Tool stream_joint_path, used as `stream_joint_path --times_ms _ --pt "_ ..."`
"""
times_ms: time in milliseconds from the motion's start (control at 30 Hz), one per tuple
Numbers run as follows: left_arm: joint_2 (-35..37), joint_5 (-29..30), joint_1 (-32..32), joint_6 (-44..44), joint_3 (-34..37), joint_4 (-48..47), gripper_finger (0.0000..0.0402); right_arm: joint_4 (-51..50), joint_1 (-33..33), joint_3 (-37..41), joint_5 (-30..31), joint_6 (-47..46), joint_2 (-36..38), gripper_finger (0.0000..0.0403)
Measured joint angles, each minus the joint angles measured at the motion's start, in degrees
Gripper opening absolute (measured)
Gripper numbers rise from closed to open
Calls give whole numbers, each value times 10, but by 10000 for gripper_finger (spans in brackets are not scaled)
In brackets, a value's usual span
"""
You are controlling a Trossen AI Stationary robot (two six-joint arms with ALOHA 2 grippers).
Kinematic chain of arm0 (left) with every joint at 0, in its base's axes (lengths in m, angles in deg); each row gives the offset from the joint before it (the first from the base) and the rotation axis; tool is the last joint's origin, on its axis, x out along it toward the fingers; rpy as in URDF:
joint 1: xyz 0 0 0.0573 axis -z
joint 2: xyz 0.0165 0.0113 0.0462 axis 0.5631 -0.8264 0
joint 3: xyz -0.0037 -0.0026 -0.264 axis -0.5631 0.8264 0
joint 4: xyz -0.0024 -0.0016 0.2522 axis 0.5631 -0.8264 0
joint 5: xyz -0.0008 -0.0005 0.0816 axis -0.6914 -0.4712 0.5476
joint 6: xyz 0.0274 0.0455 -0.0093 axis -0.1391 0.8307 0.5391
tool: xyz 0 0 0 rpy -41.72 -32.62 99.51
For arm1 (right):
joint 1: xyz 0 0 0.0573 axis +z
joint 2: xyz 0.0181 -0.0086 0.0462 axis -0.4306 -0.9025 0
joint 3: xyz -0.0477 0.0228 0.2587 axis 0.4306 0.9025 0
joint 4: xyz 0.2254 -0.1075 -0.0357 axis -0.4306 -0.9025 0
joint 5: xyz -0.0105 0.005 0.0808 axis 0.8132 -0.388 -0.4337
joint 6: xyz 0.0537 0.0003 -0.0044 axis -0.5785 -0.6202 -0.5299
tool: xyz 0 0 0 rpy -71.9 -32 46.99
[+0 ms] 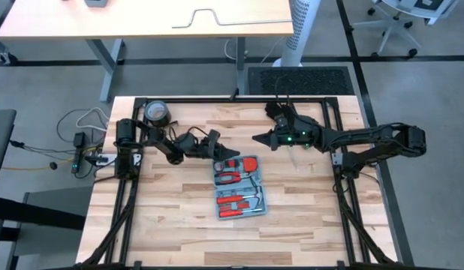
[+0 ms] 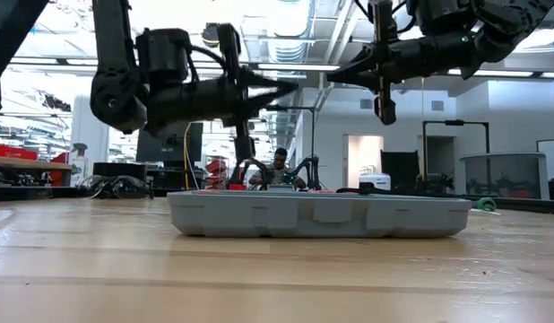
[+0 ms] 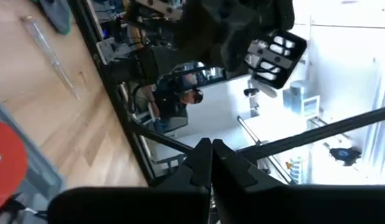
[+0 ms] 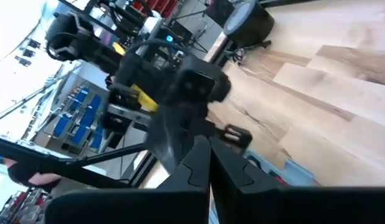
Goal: Prefit tool cases
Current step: Adjust the gray toolbox
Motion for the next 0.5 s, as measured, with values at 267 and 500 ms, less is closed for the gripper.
stream_joint_path --times_ms 267,500 --pt "10 -45 1 25 1 -2 0 -100 18 0 -2 5 0 12" --pt "9 -69 1 37 1 -49 0 -154 40 0 -1 6 0 12"
